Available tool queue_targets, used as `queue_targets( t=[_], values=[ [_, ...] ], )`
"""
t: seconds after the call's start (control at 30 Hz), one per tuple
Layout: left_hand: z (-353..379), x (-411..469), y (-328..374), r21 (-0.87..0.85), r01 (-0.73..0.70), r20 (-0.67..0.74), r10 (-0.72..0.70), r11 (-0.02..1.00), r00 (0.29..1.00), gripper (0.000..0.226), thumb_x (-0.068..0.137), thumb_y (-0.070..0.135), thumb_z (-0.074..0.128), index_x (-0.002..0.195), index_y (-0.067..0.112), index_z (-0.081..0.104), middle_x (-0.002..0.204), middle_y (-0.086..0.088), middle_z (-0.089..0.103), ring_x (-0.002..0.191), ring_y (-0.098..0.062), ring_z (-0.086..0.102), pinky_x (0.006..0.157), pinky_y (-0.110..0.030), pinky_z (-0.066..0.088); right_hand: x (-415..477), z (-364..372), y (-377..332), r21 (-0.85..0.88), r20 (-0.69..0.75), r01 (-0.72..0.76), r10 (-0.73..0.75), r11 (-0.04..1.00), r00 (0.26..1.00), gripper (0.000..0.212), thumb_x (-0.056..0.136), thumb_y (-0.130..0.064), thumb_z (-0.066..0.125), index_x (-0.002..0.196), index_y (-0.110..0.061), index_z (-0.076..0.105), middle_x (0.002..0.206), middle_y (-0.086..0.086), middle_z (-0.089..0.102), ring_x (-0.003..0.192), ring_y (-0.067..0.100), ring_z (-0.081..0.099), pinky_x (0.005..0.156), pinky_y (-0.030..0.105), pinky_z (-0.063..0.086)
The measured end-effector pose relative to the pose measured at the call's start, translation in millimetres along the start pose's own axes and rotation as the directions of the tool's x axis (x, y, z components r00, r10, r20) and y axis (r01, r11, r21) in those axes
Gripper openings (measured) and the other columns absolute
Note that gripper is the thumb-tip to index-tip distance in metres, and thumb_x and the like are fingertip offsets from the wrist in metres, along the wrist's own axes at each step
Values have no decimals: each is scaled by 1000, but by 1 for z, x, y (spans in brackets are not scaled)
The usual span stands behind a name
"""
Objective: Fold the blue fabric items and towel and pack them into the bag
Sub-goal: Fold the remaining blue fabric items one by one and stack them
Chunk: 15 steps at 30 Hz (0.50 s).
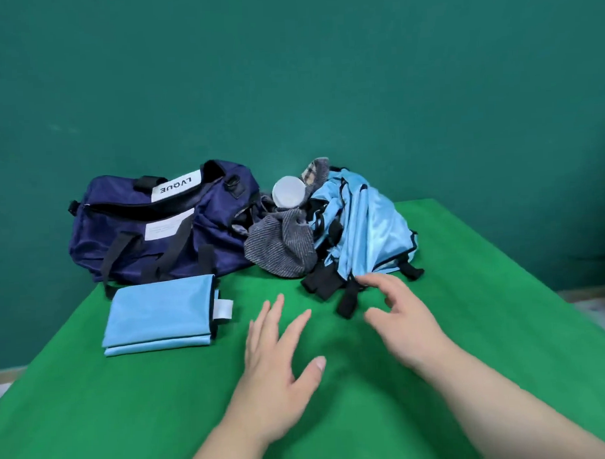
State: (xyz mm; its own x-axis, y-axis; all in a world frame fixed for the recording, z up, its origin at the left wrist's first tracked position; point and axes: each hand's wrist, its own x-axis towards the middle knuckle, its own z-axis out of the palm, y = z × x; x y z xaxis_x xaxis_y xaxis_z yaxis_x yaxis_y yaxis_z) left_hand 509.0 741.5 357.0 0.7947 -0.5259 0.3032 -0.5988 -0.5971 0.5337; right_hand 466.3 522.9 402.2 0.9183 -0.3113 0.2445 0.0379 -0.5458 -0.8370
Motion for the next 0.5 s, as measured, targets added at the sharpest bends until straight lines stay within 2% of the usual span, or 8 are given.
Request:
queue_targets(
  t=[0.07,0.17,0.23,0.3,0.4,0.5],
  values=[
    [23,19,25,4,-19,11,19,1000,1000,70,81,70,28,148,48,26,162,18,-15,145,-1,-25,124,-40,-2,7,-30,10,-61,-30,-24,22,998,999,53,83,0,61,126,-31,60,128,-15,51,104,-28,41,94,1,30],
    [54,47,56,-26,-51,-10,51,998,999,74,80,66,29,149,40,33,164,14,-8,146,-2,-20,124,-40,2,24,-65,28,-166,-58,-61,53,984,997,54,83,-2,60,131,-28,60,126,-14,53,102,-10,51,82,-7,27],
    [70,64,69,-33,-61,-32,60,998,998,74,80,63,30,149,37,35,164,11,-2,148,-4,-16,124,-41,3,38,-78,41,-238,-66,-76,62,968,996,54,83,-2,60,132,-25,60,125,-12,52,101,-1,50,79,-1,30],
    [81,73,72,-28,-86,-48,85,996,995,73,80,61,32,148,35,38,165,7,3,149,-8,-11,124,-42,2,53,-83,55,-307,-74,-93,74,947,994,55,84,-5,61,135,-24,58,128,-11,51,109,5,49,83,7,30],
    [87,76,63,-25,-104,-69,103,994,992,71,79,57,33,146,33,41,164,5,9,151,-11,-7,124,-43,0,78,-78,75,-403,-70,-96,74,910,995,56,84,-8,62,137,-23,56,139,-4,50,131,12,44,97,12,27],
    [86,77,59,-61,-85,-67,81,994,994,72,77,57,31,144,34,44,163,6,13,150,-9,-8,124,-43,1,100,-68,88,-484,-53,-56,35,873,998,56,84,-10,63,138,-20,55,140,1,50,134,19,41,108,21,27]
  ],
)
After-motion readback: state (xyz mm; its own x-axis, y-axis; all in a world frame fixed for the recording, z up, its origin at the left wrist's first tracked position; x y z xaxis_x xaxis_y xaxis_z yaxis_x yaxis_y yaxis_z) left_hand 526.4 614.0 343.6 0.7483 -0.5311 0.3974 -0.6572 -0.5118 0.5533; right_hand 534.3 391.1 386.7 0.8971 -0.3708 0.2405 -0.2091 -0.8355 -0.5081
